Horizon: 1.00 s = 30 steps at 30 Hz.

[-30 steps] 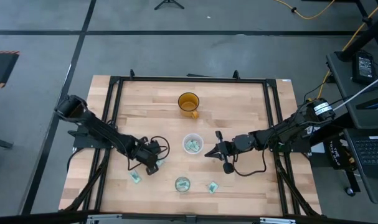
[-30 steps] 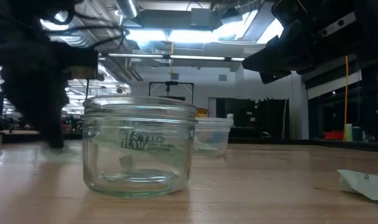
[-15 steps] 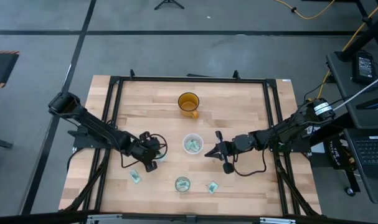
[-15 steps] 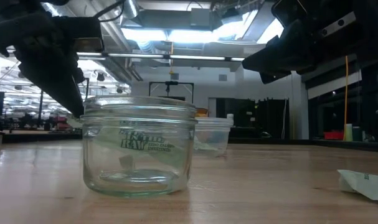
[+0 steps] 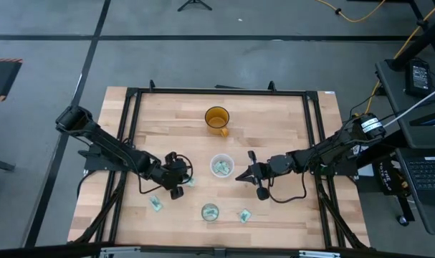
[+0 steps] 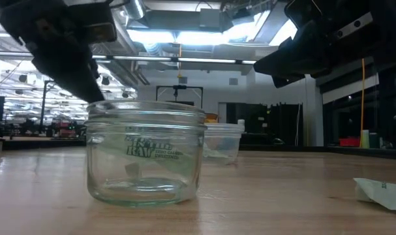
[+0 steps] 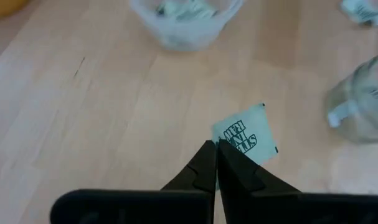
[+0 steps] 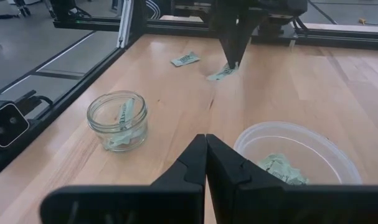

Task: Pick and place Stevia / Truvia into bins
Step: Put the stevia packet into the transparent glass container

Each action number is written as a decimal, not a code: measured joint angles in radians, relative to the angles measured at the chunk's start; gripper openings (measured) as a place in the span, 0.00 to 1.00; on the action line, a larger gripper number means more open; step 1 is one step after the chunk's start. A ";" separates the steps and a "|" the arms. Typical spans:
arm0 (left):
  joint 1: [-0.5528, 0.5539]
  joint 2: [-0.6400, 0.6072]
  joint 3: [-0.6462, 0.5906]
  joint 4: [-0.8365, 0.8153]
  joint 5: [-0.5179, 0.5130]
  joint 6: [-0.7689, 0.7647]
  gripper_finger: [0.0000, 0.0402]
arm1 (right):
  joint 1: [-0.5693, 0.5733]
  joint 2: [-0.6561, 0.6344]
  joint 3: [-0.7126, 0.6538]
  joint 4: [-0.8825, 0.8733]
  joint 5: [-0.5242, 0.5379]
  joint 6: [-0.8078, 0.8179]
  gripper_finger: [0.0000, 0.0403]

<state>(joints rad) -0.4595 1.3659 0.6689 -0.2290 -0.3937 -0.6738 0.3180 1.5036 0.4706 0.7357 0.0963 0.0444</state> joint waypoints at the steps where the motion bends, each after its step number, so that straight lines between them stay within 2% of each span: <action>1: 0.000 0.000 0.000 0.018 0.000 0.013 0.01 | 0.000 0.000 0.000 0.000 0.000 0.000 0.03; 6: -0.012 0.026 0.008 0.098 -0.001 0.067 0.01 | 0.000 0.000 0.000 0.000 0.000 -0.001 0.03; 10: -0.018 0.079 0.083 0.066 -0.001 0.090 0.01 | 0.000 0.000 0.000 0.000 0.000 -0.004 0.03; 18: -0.024 0.242 0.349 -0.136 0.076 0.224 0.01 | 0.000 0.000 0.000 0.000 0.000 -0.002 0.03; 30: -0.081 0.434 0.716 -0.380 0.042 0.388 0.01 | 0.000 0.000 0.000 0.000 0.000 -0.001 0.03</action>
<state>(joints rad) -0.5401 1.7999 1.3848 -0.6093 -0.3516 -0.2859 0.3180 1.5036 0.4706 0.7353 0.0959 0.0437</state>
